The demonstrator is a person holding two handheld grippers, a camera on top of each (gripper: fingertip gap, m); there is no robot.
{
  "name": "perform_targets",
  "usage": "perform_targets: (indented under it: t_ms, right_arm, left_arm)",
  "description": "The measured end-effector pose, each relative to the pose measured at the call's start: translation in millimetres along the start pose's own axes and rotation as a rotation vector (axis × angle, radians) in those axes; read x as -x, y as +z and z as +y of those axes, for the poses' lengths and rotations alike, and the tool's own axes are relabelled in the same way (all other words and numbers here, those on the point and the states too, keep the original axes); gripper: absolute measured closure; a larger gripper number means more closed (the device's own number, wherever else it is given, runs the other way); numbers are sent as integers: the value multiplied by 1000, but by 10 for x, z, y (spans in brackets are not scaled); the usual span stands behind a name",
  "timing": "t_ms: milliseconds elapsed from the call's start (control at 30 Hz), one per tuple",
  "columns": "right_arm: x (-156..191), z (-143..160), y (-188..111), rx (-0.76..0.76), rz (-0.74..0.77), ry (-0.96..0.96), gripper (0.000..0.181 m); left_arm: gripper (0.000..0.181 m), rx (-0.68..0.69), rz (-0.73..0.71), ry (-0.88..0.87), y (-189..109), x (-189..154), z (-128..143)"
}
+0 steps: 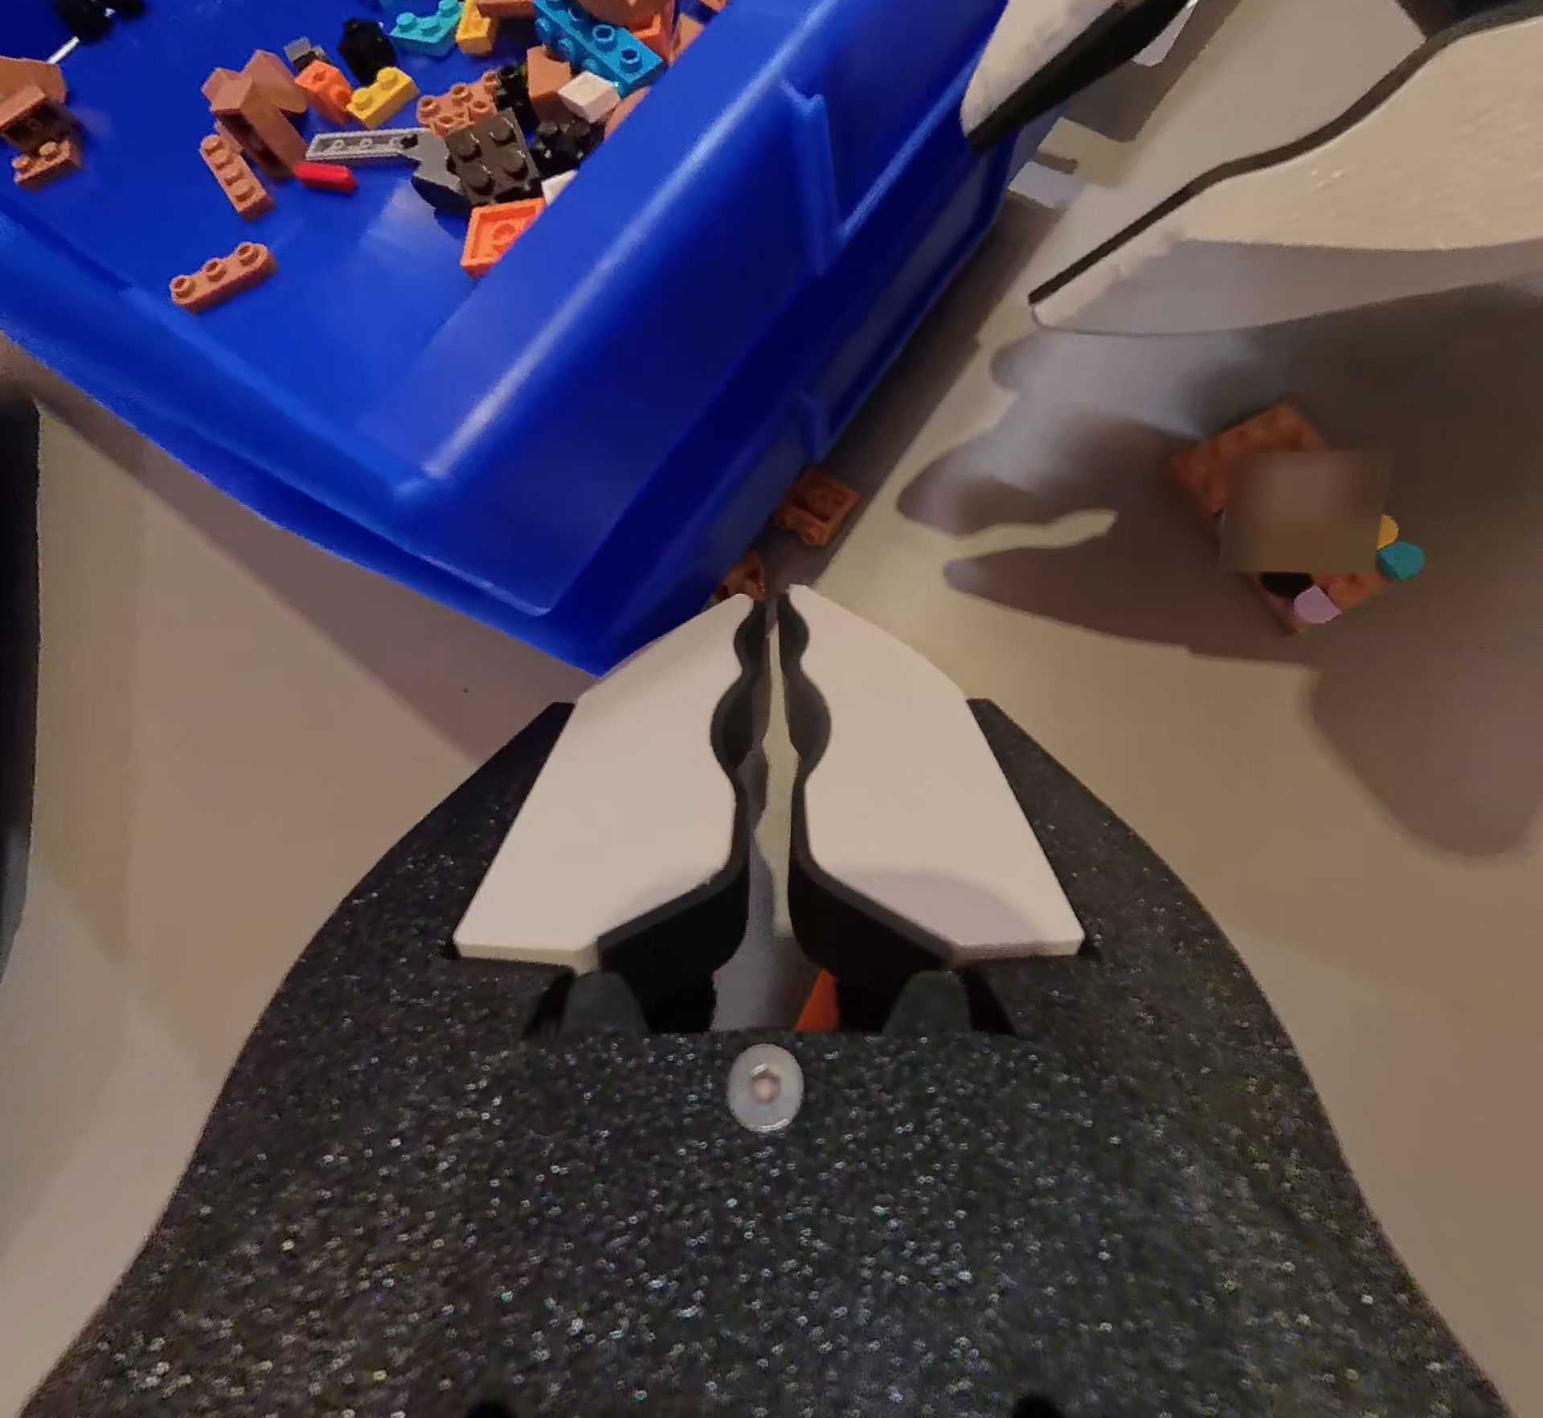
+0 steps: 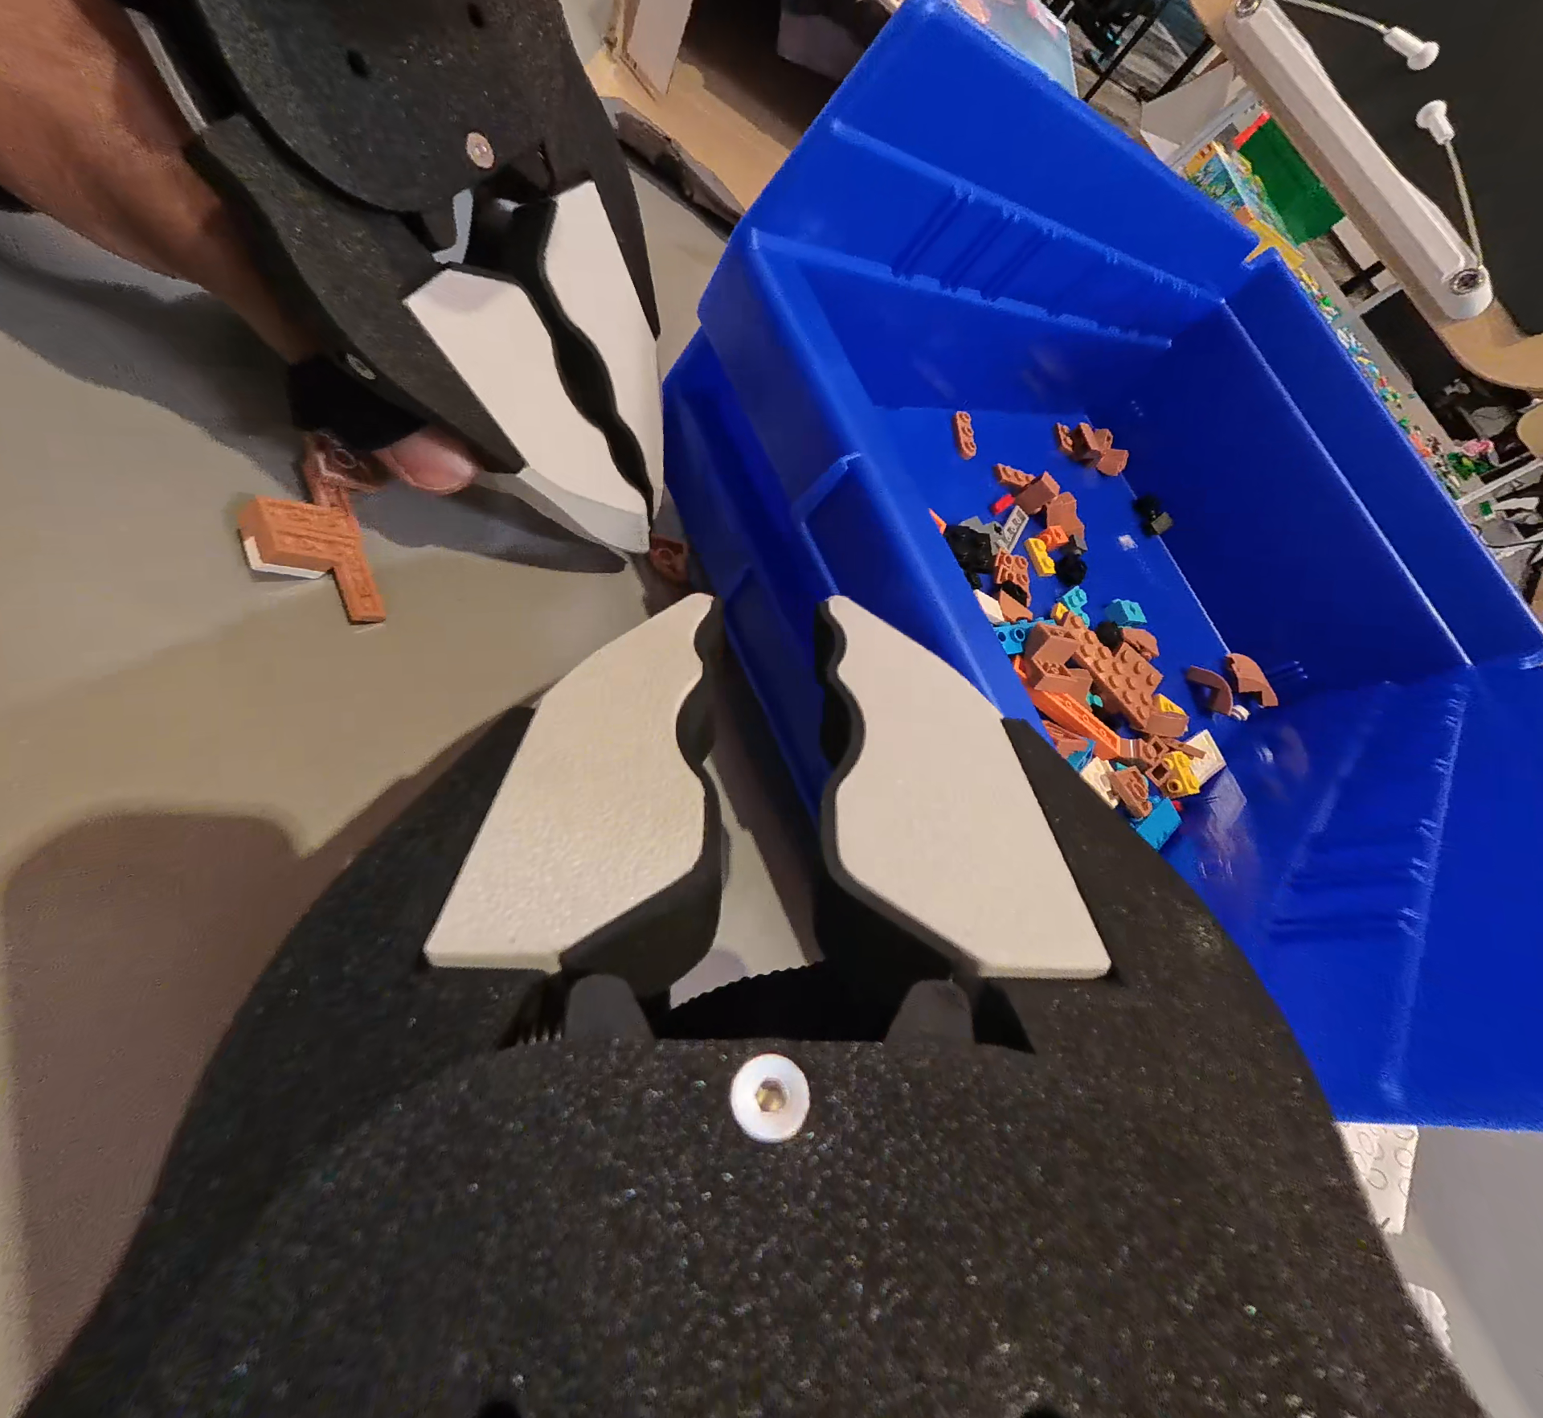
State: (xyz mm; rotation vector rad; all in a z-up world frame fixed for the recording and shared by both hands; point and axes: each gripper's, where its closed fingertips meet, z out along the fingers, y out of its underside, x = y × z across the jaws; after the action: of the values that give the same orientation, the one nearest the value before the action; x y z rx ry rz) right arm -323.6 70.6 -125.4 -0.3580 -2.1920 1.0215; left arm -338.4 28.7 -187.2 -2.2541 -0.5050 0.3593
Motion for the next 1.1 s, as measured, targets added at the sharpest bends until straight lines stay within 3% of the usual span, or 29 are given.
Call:
perform_targets:
  t_ms: [733,1100]
  right_arm:
    - [-85,48,-18,18,18,32,160]
    - [211,169,31,83,-140,-10,160]
  left_arm:
    - [173,86,-115,89,76,-19,47]
    - [176,118,-126,126,66,-5,46]
